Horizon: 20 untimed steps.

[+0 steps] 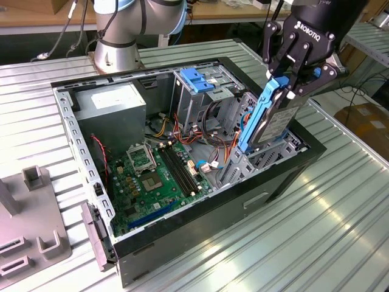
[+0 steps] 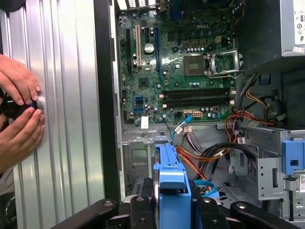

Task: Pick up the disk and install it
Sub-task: 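Insert the disk into the insertion slot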

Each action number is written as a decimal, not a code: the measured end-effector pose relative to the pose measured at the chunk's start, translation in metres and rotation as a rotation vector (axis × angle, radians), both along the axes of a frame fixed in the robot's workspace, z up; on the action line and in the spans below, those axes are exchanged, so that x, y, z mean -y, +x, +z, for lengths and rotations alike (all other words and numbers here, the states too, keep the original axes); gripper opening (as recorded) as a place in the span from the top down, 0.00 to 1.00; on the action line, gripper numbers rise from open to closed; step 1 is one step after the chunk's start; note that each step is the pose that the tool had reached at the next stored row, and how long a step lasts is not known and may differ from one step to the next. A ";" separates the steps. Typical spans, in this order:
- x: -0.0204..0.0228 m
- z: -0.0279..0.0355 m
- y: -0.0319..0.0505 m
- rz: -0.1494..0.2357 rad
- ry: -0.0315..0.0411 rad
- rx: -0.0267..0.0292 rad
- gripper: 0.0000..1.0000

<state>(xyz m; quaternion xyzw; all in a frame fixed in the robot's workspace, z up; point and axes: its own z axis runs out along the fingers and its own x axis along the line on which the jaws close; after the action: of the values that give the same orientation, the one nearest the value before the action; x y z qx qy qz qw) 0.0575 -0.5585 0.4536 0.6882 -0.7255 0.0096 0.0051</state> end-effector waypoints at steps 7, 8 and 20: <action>0.0011 -0.0106 -0.0007 0.019 0.0001 -0.0002 0.63; 0.0012 -0.0119 -0.0007 0.019 0.0000 -0.0002 0.63; 0.0017 -0.0186 -0.0007 0.020 0.0000 -0.0018 0.63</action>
<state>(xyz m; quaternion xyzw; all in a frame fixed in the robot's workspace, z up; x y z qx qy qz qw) 0.0569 -0.5602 0.4350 0.6953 -0.7187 0.0090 0.0056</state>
